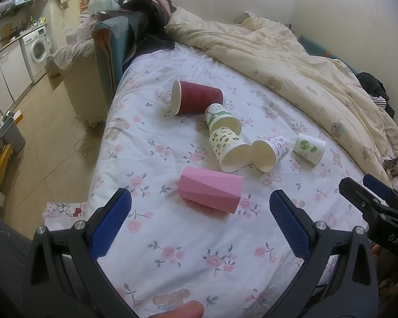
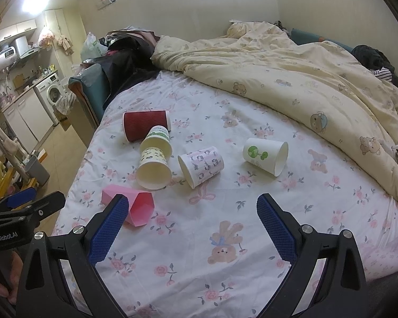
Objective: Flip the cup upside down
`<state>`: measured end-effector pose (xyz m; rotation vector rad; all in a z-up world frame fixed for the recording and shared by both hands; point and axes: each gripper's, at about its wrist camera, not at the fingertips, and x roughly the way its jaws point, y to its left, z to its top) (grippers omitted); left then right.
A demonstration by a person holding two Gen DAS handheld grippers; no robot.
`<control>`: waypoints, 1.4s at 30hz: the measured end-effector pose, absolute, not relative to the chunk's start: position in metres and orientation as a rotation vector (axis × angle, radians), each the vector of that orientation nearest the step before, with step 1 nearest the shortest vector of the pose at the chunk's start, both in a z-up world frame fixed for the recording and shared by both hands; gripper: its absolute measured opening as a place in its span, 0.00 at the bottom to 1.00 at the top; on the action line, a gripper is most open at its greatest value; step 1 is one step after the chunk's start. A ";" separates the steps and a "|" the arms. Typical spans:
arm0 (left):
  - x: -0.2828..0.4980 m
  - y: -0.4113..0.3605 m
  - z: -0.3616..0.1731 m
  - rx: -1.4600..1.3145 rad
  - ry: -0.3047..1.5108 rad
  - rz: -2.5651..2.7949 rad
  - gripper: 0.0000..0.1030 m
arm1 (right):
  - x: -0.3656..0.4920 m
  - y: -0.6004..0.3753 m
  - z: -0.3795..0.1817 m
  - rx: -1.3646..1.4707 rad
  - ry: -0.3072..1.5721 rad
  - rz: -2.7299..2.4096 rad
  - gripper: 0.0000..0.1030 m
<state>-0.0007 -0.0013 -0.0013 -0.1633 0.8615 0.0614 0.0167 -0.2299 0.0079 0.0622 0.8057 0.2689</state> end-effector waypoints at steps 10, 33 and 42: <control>-0.001 0.000 -0.001 -0.163 0.862 0.062 1.00 | 0.017 -0.229 0.005 0.063 0.809 0.269 0.97; -0.003 0.003 0.002 -0.167 0.863 0.069 1.00 | 0.016 -0.229 0.006 0.064 0.810 0.271 0.97; -0.004 0.006 0.008 -0.177 0.869 0.061 1.00 | 0.017 -0.228 0.003 0.064 0.817 0.274 0.97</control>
